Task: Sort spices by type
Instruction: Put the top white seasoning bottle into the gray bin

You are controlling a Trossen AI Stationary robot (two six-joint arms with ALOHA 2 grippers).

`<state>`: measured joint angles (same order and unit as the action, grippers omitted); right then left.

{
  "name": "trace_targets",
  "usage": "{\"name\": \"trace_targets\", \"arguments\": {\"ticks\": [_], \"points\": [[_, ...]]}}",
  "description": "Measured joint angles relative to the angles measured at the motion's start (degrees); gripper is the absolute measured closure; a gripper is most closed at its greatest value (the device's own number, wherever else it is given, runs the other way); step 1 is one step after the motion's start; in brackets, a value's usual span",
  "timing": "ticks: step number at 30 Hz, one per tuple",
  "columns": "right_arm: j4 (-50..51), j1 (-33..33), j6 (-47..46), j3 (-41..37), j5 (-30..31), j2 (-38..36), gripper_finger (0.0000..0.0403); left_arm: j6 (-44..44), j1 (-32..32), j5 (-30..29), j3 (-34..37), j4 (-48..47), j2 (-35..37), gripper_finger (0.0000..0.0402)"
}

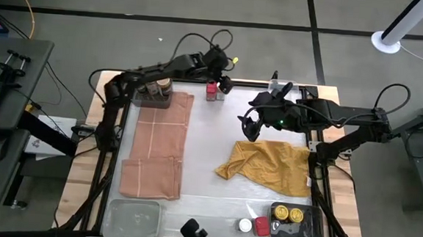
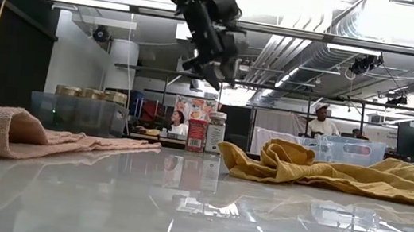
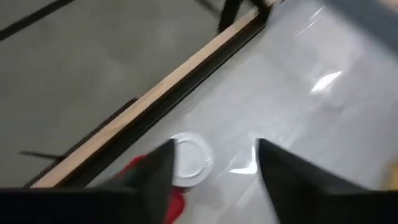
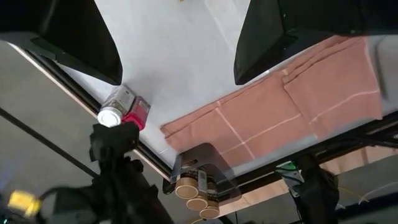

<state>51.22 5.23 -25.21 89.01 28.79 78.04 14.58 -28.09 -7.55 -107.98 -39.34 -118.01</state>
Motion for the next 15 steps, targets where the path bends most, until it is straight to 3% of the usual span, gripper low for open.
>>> {"name": "trace_targets", "arguments": {"ticks": [3,4,15], "points": [[-0.01,0.00,-0.46,0.00,-0.02,0.00,0.0098,-0.33,0.52,-0.82,-0.24,-1.41,-1.80,0.0341],[0.00,0.00,-0.46,0.00,0.00,0.00,0.0098,-0.17,0.70,-1.00,-0.24,-1.38,-2.20,0.0370],[-0.15,0.00,-0.91,0.00,0.05,0.00,0.0098,6.41,1.07,-4.33,-0.26,1.82,-5.84,0.0401]]}}
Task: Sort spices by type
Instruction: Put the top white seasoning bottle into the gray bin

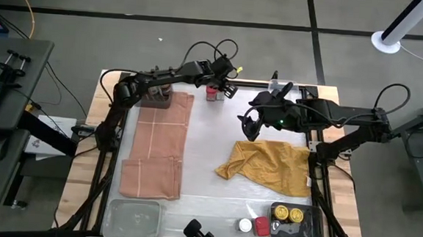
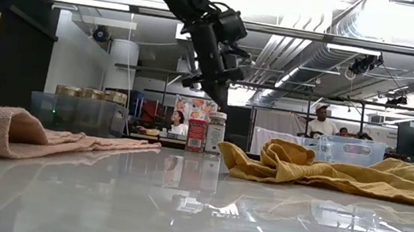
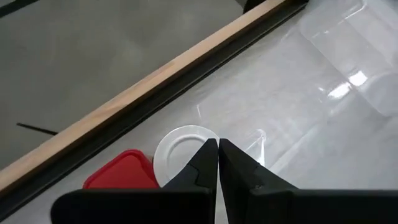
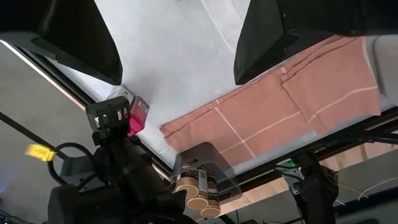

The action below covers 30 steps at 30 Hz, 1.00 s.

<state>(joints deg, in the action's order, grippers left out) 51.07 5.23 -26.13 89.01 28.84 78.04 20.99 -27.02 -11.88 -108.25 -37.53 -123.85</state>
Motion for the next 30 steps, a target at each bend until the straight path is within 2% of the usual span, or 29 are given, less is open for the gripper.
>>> {"name": "trace_targets", "arguments": {"ticks": [5,11,17,24,30], "points": [[0.00,0.00,-0.66,0.00,0.04,0.00,0.0098,2.08,0.05,-1.62,0.00,0.14,-1.09,0.0401],[0.07,0.00,-0.71,0.00,0.06,0.00,0.0098,2.96,0.48,-6.42,0.04,-0.05,-1.11,0.0401],[0.11,0.00,-0.57,0.00,0.06,0.00,0.0098,3.48,0.81,-7.73,0.07,0.39,-1.00,0.0401],[0.13,0.00,-0.42,0.00,0.09,0.00,0.0098,4.38,1.01,-7.07,0.13,-1.24,-1.79,0.0401],[0.22,-0.01,-0.42,0.00,0.09,0.00,0.0098,4.29,3.73,-3.75,0.13,-3.06,-1.57,0.0401]]}}
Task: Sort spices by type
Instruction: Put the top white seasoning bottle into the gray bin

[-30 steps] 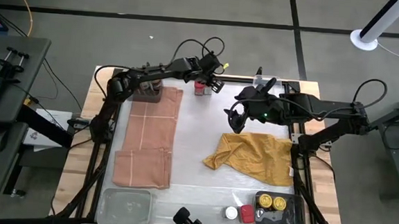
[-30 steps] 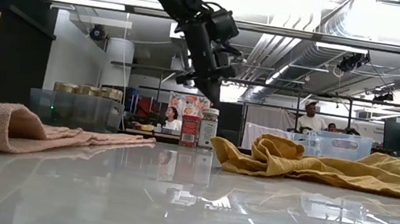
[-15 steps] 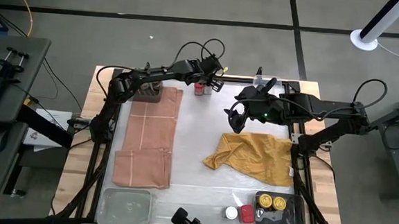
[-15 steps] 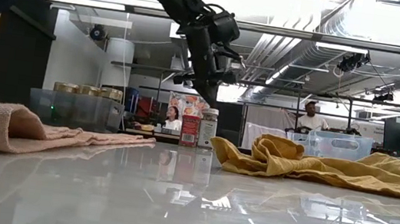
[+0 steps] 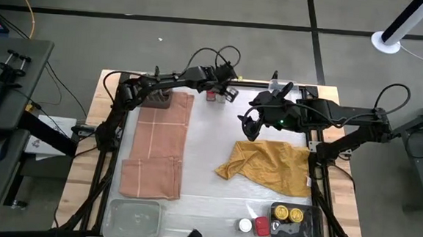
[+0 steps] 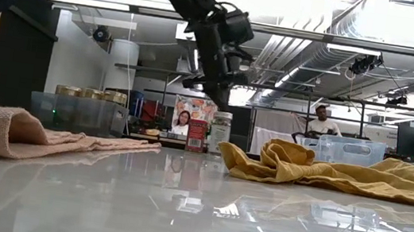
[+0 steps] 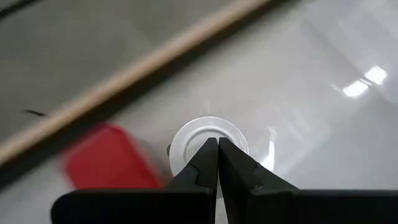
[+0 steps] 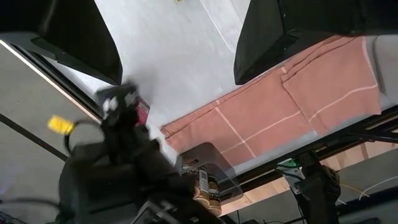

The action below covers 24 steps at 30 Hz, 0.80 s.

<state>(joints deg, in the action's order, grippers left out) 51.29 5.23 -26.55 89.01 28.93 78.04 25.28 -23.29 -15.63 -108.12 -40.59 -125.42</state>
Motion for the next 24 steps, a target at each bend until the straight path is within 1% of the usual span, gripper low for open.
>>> {"name": "trace_targets", "arguments": {"ticks": [3,5,8,14,17,21,24], "points": [[0.02,0.01,0.71,0.00,0.01,0.00,0.0098,-1.72,2.98,3.93,-0.05,-1.17,0.13,0.0401],[0.02,0.01,1.39,0.00,0.02,0.00,0.0098,-3.38,5.30,5.81,-0.11,-4.60,0.24,0.0401],[0.02,0.01,1.54,0.00,0.04,0.00,0.0098,-6.93,9.26,5.81,-0.15,-11.56,0.40,0.0401],[0.04,0.00,3.54,0.00,-0.22,0.00,0.0098,-9.36,18.48,5.57,-0.26,-24.32,1.42,0.0401],[0.15,0.34,4.96,0.01,-3.60,-0.02,0.0098,-8.86,22.36,5.86,-0.02,-27.01,2.33,0.0401],[-0.45,0.40,7.24,0.00,-11.03,0.01,0.0098,-4.40,25.81,7.59,0.17,-30.00,3.52,0.0401],[-0.95,0.32,8.74,0.00,-17.10,0.04,0.0098,-0.33,27.49,10.10,0.23,-31.49,4.28,0.0401]]}}
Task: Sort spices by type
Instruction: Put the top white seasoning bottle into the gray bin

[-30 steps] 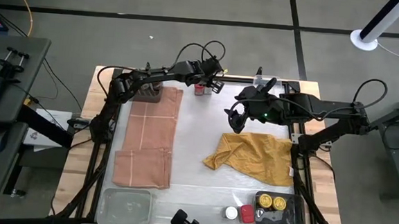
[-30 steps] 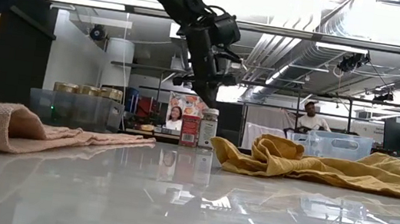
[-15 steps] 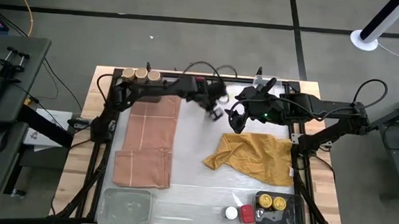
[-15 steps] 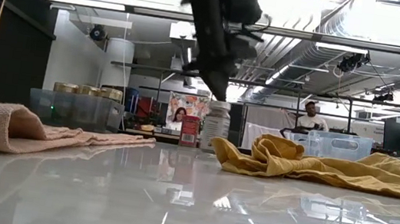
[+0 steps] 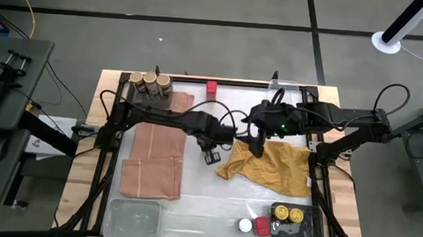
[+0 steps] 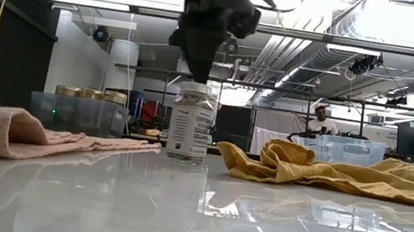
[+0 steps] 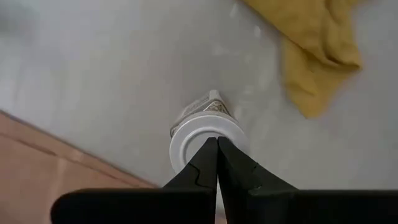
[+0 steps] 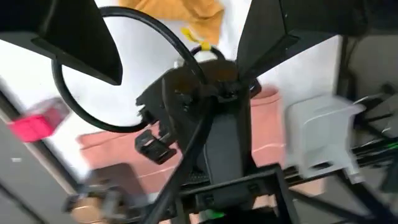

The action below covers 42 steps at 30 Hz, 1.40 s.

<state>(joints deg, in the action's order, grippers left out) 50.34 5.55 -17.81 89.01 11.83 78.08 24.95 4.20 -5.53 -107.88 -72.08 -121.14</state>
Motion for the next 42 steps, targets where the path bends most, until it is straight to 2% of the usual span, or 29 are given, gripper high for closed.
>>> {"name": "trace_targets", "arguments": {"ticks": [8,11,16,21,28,33,38,42], "points": [[-5.59,0.90,2.83,0.00,-16.14,-0.72,0.0098,9.05,6.48,1.80,0.05,-4.55,0.83,0.0401],[-7.46,2.27,2.83,0.00,-18.40,-1.88,0.0098,10.26,9.19,1.04,0.03,-5.36,0.97,0.0401],[-10.19,4.97,-1.63,0.00,-16.00,-4.47,0.0098,9.59,13.84,2.01,0.18,-7.65,1.91,0.0401],[-11.46,7.96,-6.98,0.00,-7.81,-6.31,0.0098,5.85,17.68,1.13,0.29,-7.33,3.21,0.0401],[-12.25,10.03,-14.60,0.00,-3.45,-6.40,0.0098,-8.27,19.24,0.60,-0.48,-5.00,3.78,0.0401],[-12.16,10.35,-17.91,0.00,0.48,-6.43,0.0098,-16.39,19.13,0.44,-4.15,-11.45,3.89,0.0401],[-11.23,10.35,-18.14,0.00,1.71,-6.43,0.0098,-13.80,19.45,0.10,-6.15,-14.89,5.67,0.0392],[-7.96,10.35,-17.12,0.00,1.71,-6.43,0.0098,-6.60,19.99,0.19,-6.16,-14.74,7.81,0.0354]]}}
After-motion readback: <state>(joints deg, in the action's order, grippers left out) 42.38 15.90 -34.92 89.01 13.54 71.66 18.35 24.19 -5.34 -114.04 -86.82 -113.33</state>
